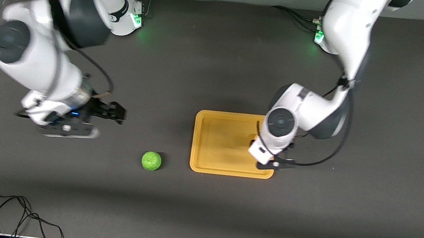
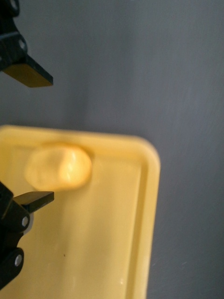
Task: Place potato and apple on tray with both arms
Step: 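Grasp the green apple with the right gripper while the left gripper withdraws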
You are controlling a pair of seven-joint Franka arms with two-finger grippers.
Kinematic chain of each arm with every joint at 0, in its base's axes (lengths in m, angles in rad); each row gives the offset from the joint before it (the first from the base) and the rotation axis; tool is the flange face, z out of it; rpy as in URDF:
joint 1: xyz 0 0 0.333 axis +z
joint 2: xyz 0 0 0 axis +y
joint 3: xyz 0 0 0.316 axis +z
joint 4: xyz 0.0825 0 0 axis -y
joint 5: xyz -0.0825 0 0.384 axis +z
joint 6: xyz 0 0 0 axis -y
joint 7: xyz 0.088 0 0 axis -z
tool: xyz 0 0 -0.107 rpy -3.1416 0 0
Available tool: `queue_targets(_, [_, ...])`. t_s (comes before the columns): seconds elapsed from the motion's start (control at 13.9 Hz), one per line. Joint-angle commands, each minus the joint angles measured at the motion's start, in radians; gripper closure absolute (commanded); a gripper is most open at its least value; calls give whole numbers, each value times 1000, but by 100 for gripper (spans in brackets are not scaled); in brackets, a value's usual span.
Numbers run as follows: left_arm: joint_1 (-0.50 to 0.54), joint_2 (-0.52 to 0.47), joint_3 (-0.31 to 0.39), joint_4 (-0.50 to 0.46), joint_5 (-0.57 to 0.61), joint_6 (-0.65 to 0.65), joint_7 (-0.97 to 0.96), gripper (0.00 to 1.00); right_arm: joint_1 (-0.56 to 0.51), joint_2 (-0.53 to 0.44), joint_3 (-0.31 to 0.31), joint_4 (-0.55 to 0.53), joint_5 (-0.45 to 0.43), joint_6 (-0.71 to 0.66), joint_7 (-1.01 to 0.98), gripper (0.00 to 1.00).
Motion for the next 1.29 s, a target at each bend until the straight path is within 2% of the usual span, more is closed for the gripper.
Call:
queue_targets(0.0, [105, -165, -6, -38, 13, -117, 65, 1, 16, 51, -10, -7, 7, 54, 15, 0])
queue_targets(0.14, [189, -239, -4, -50, 14, -186, 210, 1, 19, 56, -10, -113, 7, 188, 17, 0])
queue_targets(0.36, [294, -357, -4, -162, 66, -199, 424, 1, 39, 107, -10, -204, 2, 359, 29, 0])
queue_targets(0.57, [358, -416, -4, -191, 68, -207, 538, 1, 36, 208, -16, -210, 2, 512, 32, 0])
queue_targets(0.79, [400, -520, -4, -339, 105, -126, 624, 1, 30, 303, -22, -212, 1, 641, 32, 0])
queue_targets(1.01, [407, -543, -4, -329, 51, -151, 611, 1, 28, 366, -22, -210, 1, 744, 32, 0])
queue_targets(1.22, [434, -531, -3, -193, 26, -320, 624, 0, 31, 413, -22, -209, 1, 787, 31, 0])
